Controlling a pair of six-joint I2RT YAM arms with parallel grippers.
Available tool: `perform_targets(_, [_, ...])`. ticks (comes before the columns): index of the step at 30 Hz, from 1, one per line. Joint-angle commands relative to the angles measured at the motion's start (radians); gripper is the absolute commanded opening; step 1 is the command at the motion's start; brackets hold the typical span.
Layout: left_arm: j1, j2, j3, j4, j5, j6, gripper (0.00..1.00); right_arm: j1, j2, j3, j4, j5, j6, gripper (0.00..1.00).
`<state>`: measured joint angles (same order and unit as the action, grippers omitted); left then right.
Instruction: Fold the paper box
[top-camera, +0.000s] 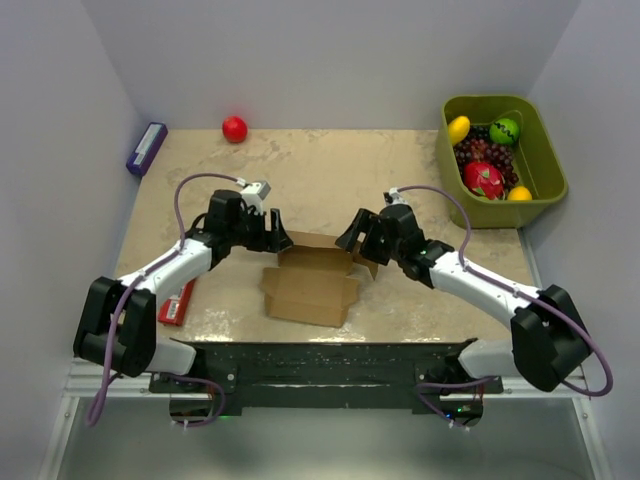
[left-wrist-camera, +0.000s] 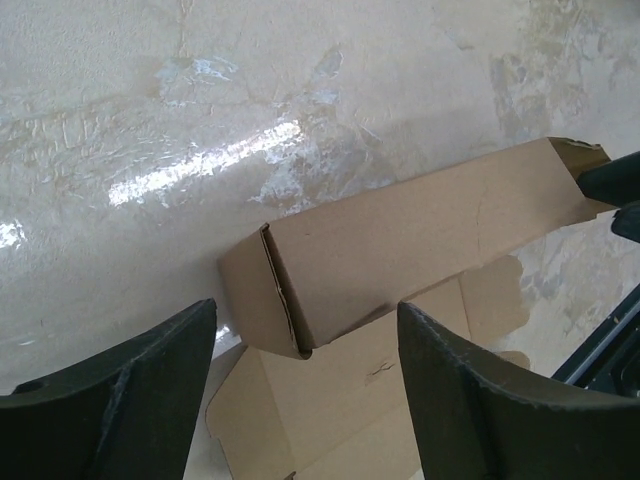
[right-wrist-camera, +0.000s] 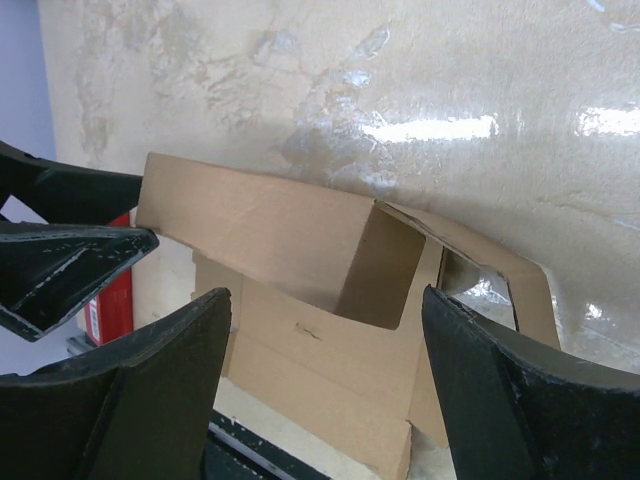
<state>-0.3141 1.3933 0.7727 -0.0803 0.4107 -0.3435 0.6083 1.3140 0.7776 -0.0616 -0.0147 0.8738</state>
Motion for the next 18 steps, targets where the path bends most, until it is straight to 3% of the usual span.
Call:
perform_targets(1, [0.012, 0.003, 0.027, 0.033, 0.033, 0.021, 0.74, -0.007, 0.019, 0.026, 0.08, -0.039, -0.001, 0.79])
perform_targets(11, [0.015, 0.015, 0.007, 0.063, 0.036, 0.008, 0.63, -0.028, 0.063, -0.008, 0.16, -0.064, 0.031, 0.75])
perform_targets(18, [0.015, 0.032, -0.001, 0.065, 0.045, 0.006, 0.46, -0.031, 0.083, -0.024, 0.198, -0.091, 0.062, 0.69])
